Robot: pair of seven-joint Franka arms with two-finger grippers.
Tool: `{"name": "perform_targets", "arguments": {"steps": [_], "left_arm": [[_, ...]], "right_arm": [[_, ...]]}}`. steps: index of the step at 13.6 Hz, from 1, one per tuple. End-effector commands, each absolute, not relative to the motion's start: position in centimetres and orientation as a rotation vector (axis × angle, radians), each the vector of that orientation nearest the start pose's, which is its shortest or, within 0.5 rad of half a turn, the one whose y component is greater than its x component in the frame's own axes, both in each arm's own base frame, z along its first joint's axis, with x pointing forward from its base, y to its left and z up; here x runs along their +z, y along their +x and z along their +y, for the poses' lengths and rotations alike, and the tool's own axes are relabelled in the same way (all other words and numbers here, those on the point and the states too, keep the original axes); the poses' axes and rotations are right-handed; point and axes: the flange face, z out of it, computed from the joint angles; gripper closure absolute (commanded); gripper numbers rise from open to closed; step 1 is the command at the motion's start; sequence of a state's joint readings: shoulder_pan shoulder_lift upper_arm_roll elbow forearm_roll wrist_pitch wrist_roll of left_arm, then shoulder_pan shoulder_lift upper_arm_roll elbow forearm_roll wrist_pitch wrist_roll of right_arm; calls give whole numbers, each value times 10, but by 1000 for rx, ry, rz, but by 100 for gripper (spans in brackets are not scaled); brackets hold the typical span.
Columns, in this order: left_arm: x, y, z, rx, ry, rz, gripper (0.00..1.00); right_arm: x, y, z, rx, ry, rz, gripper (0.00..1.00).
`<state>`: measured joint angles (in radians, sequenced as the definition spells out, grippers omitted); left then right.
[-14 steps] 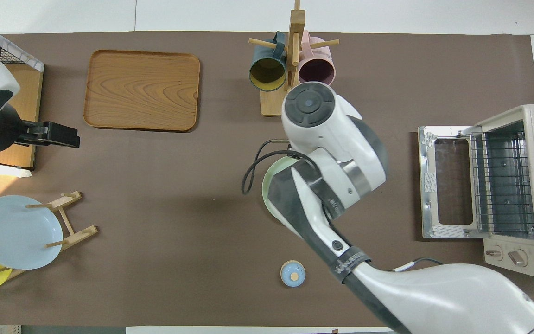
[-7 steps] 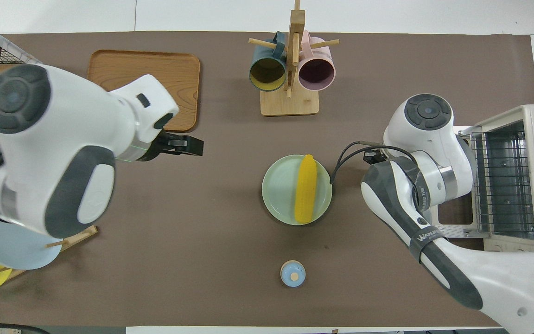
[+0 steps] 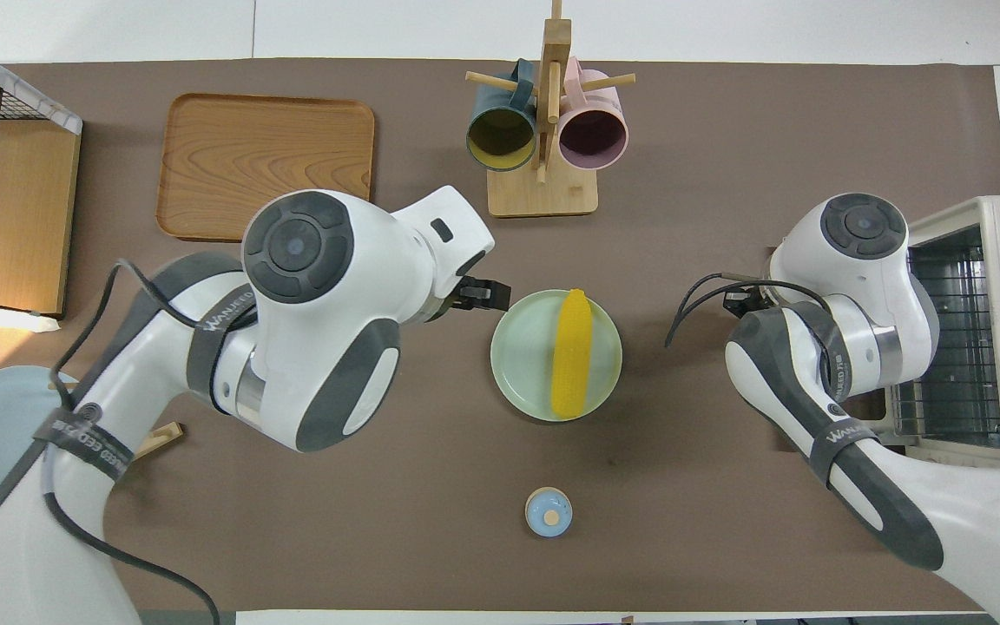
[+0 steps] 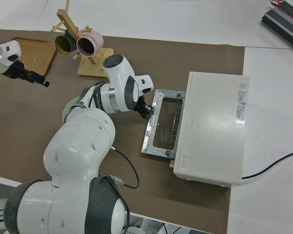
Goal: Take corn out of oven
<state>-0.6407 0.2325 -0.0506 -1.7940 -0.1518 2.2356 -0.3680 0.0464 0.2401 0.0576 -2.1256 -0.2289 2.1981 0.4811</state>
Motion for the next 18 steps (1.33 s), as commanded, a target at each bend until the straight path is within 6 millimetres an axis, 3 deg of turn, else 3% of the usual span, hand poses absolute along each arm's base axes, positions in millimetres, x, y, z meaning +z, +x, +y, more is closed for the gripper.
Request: {"name": "perform_targets", "arguments": {"steps": [1,5,8,10,12,14,16,18], "left_arm": [[421,488,-435,-198,-3363,408,0],[375,455,-487,-155,-3342,521,0],[364,439,-502,-127,-3331,551,0],[350,421,-526,-94,-3325,535,0],[347,428,-531,-95,-3324,516,0],[345,429,-530,-91,-3322,506,0],[342,433,-526,-92,-3315,482,0],[331,435,-522,-73,-3303,458,0]], "right_arm": [[287,541,37,239,-3420,247,100],[322,551,29,308,-3505,165,100],[387,560,12,370,-3524,51,100],[429,559,-26,407,-3505,-15,100],[453,552,-63,398,-3478,-101,100],[460,547,-95,407,-3459,-135,100],[464,546,-101,397,-3433,-109,100],[487,549,-95,323,-3376,-57,100]]}}
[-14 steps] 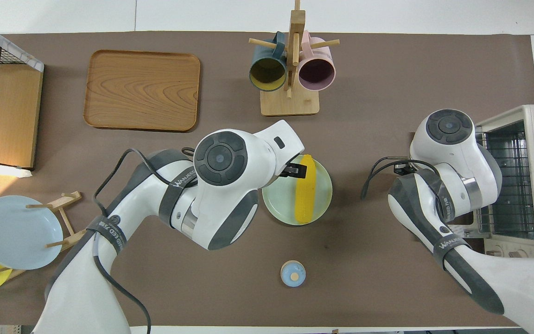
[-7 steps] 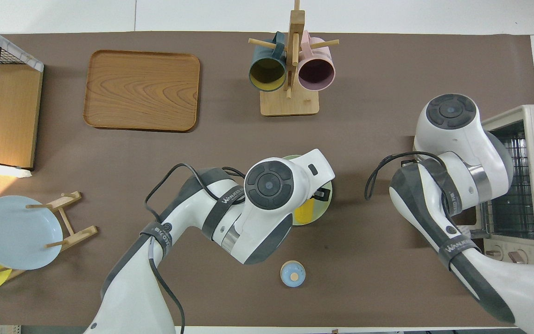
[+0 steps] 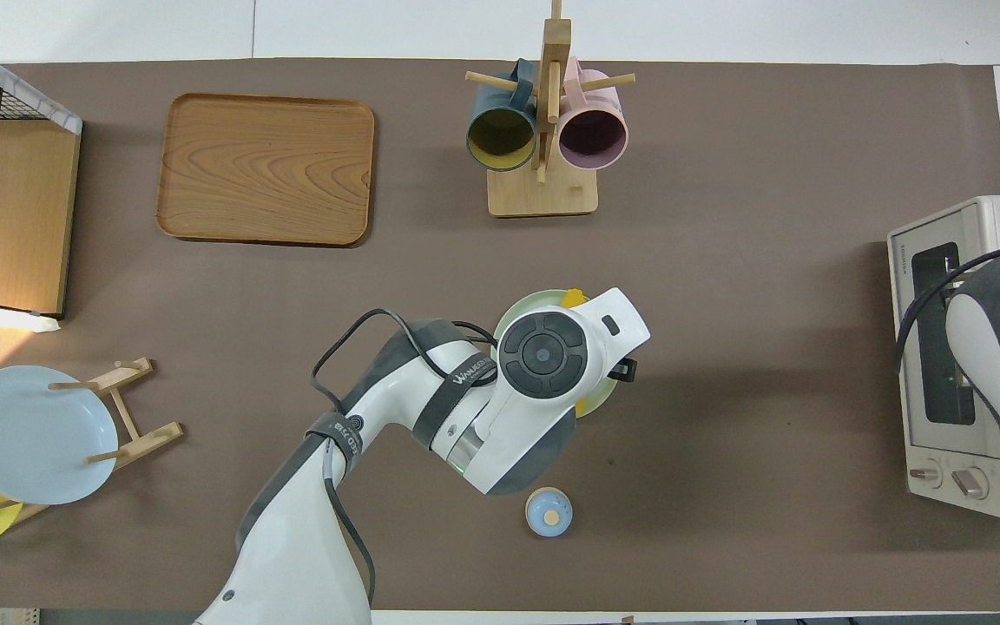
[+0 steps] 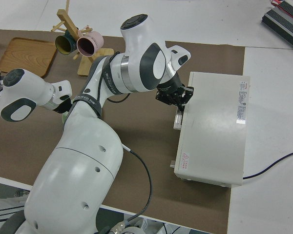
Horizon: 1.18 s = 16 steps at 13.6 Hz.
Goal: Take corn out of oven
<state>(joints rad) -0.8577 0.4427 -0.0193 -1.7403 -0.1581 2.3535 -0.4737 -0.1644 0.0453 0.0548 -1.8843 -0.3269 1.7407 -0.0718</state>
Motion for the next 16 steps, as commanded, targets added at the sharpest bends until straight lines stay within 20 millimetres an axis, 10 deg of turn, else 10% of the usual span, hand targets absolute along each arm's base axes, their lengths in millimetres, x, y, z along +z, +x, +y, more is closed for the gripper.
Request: {"name": "perform_targets", "arguments": {"steps": [1,5,8,10,11,12,14,16], "left_arm": [[330,435,-522,-68,-3306,430,0],[322,428,-523,-56,-3306,388,0],[311,425,-527,-42,-3299,378,0],[311,423,-528,-42,-3299,373,0],[311,423,-528,-44,-3298,367,0],[312,428,-524,-54,-3296,356,2],[313,429,-524,-67,-3288,367,65],[313,431,-523,-68,-3285,366,98]], "right_arm": [[504,551,-90,281,-3322,-17,100],[572,553,-55,169,-3109,46,100],[577,553,-25,194,-3082,-5,100],[588,553,-19,225,-3078,-27,59],[591,551,-14,244,-3075,-38,5],[596,550,-12,240,-3077,-46,0],[599,550,-9,243,-3077,-54,0],[604,552,7,230,-3084,-101,0]]}}
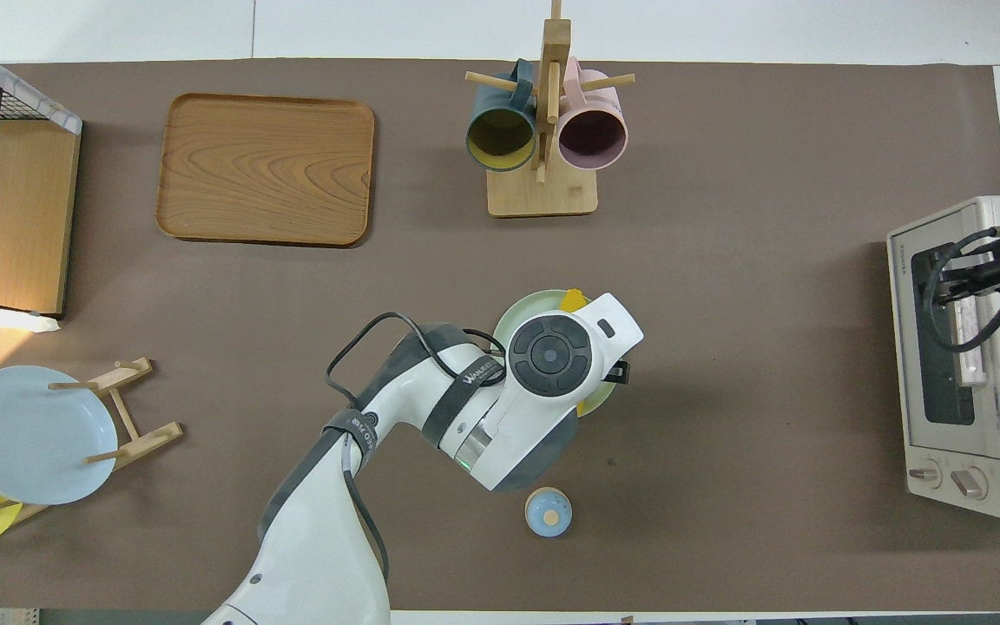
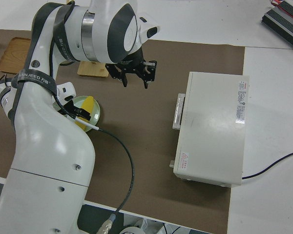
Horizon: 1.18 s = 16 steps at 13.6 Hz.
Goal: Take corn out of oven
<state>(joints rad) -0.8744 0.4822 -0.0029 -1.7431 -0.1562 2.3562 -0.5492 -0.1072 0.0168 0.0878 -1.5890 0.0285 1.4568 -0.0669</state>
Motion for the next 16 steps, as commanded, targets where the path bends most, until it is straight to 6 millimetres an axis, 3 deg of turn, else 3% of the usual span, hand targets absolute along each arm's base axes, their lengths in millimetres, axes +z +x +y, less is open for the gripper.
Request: {"name": "perform_targets", "arguments": {"steps": [1,4,6,8,12,14,16], "left_arm": [[312,430,-522,-70,-3273,378,100],[310,429,-521,-68,-3259,387,100],[318,441,-514,-77,-3257,350,100],[351,457,-492,-89,-3264,308,100],[436,503,-399,-24,-3252,201,100],[456,526,-344,15,-3240,169,100],[463,561,-281,0,-3244,114,100]], "right_arm": [[605,555,11,234,-3097,-110,0],[606,556,10,235,-3099,-75,0],[608,554,17,234,-3106,-93,0],[609,554,18,234,-3111,-91,0],[607,556,14,225,-3113,-76,0],[608,557,11,218,-3116,-69,0],[608,557,12,211,-3126,-73,0]]}}
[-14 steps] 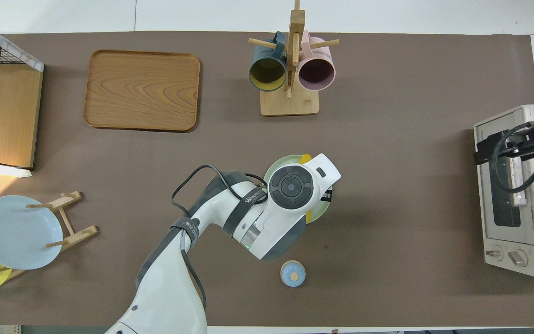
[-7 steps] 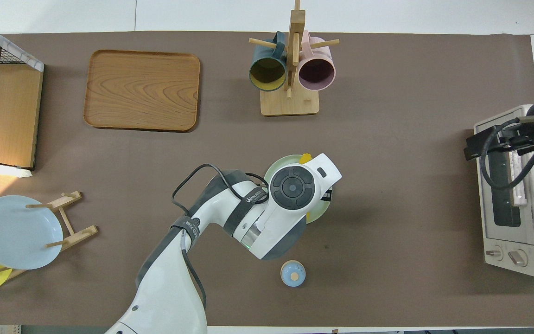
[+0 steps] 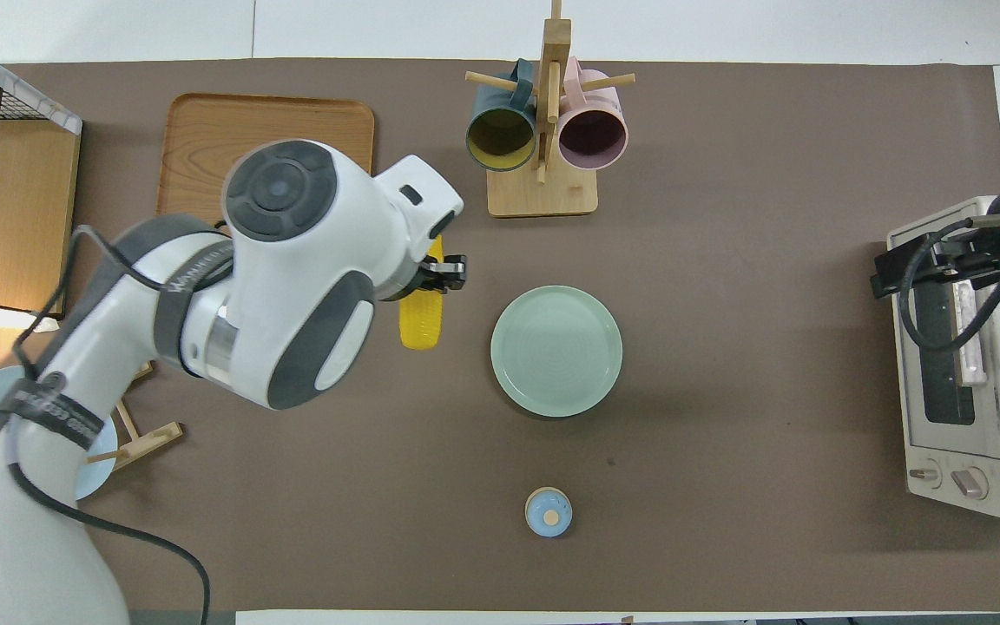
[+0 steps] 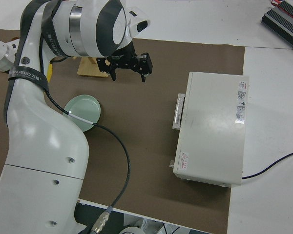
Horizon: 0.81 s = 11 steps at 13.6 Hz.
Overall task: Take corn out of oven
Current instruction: 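Carry the corn to the wooden tray and release it with the left gripper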
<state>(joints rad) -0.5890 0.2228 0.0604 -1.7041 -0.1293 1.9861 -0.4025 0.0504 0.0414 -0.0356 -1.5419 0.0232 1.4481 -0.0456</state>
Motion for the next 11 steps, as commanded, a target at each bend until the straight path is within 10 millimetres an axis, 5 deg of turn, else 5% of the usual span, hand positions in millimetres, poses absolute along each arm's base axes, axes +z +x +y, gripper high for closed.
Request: {"name": "perform_targets", "arguments": {"steps": [1,3,5,7,11], "left_arm": [[462,579,-249,-31,-3248,98,100],[464,608,-188,-92,-3251,79,100],[452,638,-154,-115,-3244,36,100],[432,668,-135,-108,-3237,-11,100],[367,732,-132,-131,-3225,-15,100]], "right_arm": [[608,557,11,214,-3127,-70,0],[608,557,9,221,-3128,-68,0],[609,556,7,219,-3130,-60,0],[610,556,5,225,-3145,-59,0],[620,552,-14,240,-3129,-7,0]]}}
